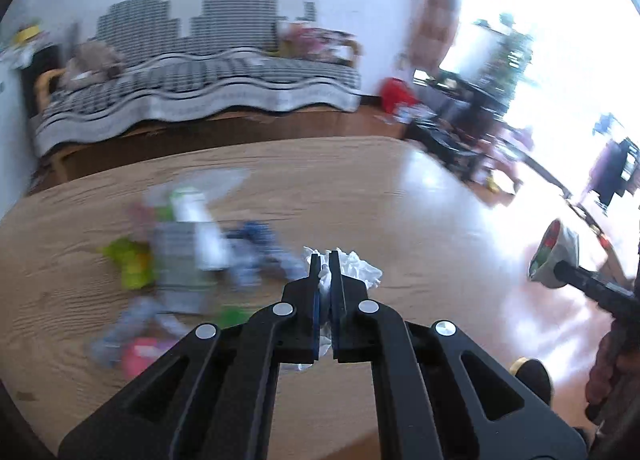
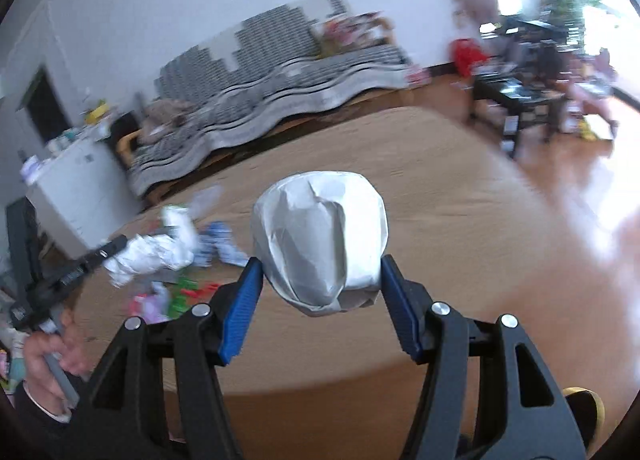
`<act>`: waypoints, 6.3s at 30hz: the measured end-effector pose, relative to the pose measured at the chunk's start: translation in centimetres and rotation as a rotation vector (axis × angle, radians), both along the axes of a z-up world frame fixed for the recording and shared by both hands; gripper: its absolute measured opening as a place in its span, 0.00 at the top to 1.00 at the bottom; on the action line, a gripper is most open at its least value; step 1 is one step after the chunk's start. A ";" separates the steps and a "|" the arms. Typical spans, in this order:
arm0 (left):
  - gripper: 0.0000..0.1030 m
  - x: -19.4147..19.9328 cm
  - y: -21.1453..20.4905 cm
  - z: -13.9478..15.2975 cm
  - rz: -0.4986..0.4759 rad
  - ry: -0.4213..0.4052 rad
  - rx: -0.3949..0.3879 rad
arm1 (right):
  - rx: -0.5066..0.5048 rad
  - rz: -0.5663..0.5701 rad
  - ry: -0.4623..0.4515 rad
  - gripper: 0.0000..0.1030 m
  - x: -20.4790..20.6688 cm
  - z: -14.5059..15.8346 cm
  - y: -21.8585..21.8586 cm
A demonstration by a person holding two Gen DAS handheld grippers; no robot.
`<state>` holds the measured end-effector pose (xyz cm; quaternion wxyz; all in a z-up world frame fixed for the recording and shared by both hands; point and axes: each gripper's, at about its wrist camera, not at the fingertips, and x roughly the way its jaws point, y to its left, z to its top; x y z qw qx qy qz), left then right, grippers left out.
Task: Collect trash
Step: 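Carry both items over the black bin and open both grippers to drop them, then return to the table and grasp the silver blister pack with the left gripper, then grasp the red plastic piece with the right gripper, then carry the blister pack and red piece to the bin and release both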
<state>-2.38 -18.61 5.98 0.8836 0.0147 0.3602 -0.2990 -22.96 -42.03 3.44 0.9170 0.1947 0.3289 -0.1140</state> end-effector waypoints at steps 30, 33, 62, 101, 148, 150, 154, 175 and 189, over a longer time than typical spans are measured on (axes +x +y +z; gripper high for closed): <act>0.97 -31.1 -36.4 -23.1 -0.643 0.365 0.262 | 0.232 -0.528 0.351 0.42 -36.6 -20.2 -15.9; 0.97 -30.4 -36.2 -25.4 -0.643 0.388 0.287 | 0.245 -0.523 0.379 0.42 -35.6 -21.6 -15.9; 0.16 -27.9 -34.4 -15.6 -0.601 0.290 0.238 | 0.185 -0.576 0.334 0.16 -32.9 -15.1 -16.0; 0.11 8.2 20.7 -13.4 0.043 0.097 0.352 | -0.172 0.575 0.189 0.12 21.8 -12.6 20.8; 0.68 7.8 15.7 -5.7 0.198 0.104 0.143 | -0.079 0.420 0.056 0.89 16.8 -6.1 17.2; 0.68 7.4 14.4 -5.6 0.182 0.103 0.132 | -0.086 0.397 0.065 0.89 16.2 -6.0 16.6; 0.68 6.4 11.7 -5.5 0.146 0.094 0.134 | -0.089 0.336 0.076 0.89 14.7 -5.8 15.0; 0.68 -7.6 -16.4 -5.6 -0.312 0.150 0.063 | -0.072 -0.264 0.144 0.89 -11.5 -5.0 -8.4; 0.68 -27.8 -34.2 -11.4 -0.640 0.249 0.169 | 0.017 -0.591 0.234 0.89 -31.4 -11.0 -16.8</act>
